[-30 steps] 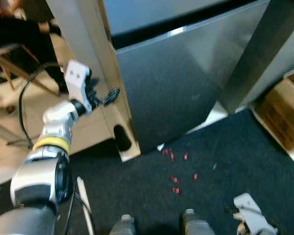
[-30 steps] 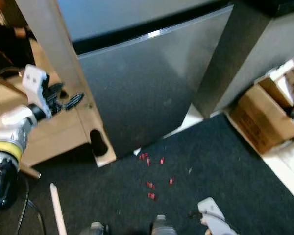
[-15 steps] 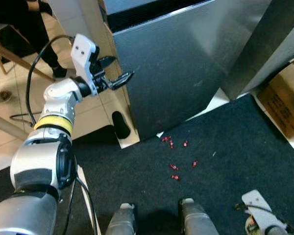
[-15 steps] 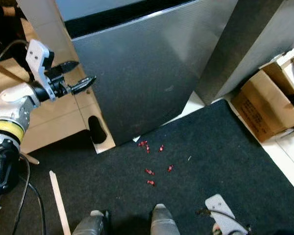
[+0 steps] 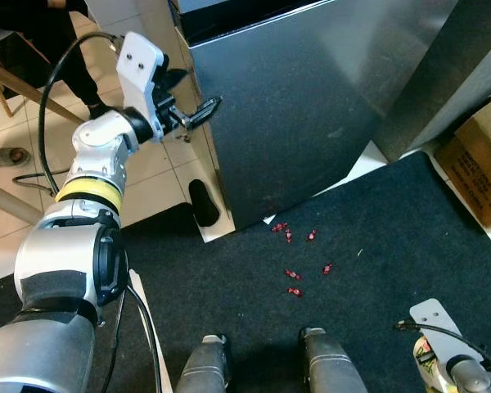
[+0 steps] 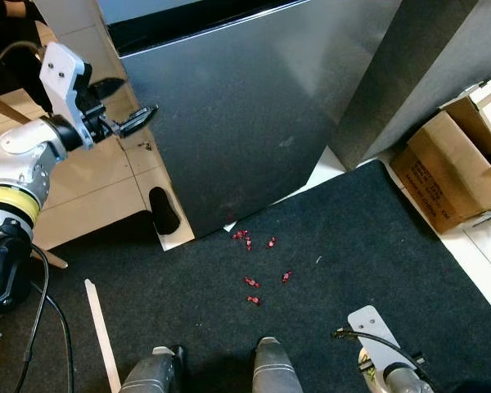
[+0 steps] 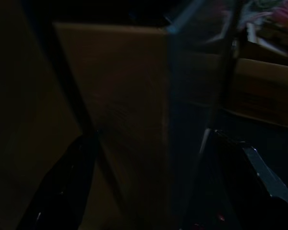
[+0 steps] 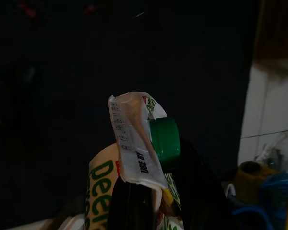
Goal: Restocking fridge
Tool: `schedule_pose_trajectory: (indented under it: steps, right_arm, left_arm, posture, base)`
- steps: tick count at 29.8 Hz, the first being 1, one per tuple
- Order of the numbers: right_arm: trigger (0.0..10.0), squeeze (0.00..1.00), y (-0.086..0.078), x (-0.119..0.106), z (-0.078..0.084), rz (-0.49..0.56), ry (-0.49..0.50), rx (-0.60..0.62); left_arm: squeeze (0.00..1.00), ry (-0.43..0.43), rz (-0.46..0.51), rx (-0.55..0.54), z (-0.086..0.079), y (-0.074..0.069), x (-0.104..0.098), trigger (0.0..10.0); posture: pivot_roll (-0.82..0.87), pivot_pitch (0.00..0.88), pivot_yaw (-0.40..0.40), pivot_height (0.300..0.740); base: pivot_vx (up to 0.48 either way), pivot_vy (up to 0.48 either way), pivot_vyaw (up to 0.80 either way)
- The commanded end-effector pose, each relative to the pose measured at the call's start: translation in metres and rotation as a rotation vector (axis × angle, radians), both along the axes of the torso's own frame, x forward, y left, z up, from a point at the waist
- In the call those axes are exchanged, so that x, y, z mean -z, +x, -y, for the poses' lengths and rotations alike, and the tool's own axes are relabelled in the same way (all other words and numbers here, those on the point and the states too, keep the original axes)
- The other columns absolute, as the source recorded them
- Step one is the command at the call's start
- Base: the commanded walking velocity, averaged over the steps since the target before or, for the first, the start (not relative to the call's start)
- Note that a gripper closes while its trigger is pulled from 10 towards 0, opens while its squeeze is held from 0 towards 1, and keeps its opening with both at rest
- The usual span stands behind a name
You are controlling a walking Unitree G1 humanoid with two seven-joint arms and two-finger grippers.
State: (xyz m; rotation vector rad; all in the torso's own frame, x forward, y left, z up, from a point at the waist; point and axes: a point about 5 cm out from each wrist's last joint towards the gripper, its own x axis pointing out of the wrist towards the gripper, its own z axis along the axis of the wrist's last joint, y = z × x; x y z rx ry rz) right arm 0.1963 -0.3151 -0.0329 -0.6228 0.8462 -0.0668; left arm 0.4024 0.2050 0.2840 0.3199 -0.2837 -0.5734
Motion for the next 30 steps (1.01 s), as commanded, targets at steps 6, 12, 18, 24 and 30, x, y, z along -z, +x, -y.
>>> schedule_pose_trajectory:
  steps: [6,12,18,24,30]
  right_arm:
    - [10.0,0.00,-0.004,-0.005,0.011,0.026,-0.019,0.022]
    - [10.0,0.00,-0.009,-0.009,0.022,0.034,-0.039,0.029]
    - [10.0,0.00,-0.010,-0.012,0.027,0.041,-0.048,0.035]
    - [10.0,0.00,-0.009,-0.012,0.026,0.045,-0.045,0.037]
    - [10.0,0.00,-0.005,-0.012,0.022,0.058,-0.037,0.039]
  left_arm:
    - [0.00,-0.003,-0.020,-0.081,-0.006,0.003,-0.002,10.0]
    - [0.00,-0.072,-0.036,-0.064,0.002,0.006,-0.003,10.0]
    - [0.00,-0.107,-0.073,0.114,0.019,0.004,-0.002,10.0]
    - [0.00,-0.069,-0.115,0.418,0.052,-0.003,-0.002,10.0]
    - [0.00,-0.030,-0.121,0.685,0.077,-0.012,-0.007,10.0]
  posture:
    - [-0.24,0.363,0.034,0.740]
    - [-0.28,0.376,0.029,0.740]
    - [-0.28,0.384,0.029,0.740]
    - [-0.27,0.378,0.031,0.740]
    - [-0.26,0.365,0.041,0.740]
  base:
    - [0.000,0.000,0.00]
    - [0.000,0.000,0.00]
    - [0.000,0.000,0.00]
    - [0.000,0.000,0.00]
    - [0.000,0.000,0.00]
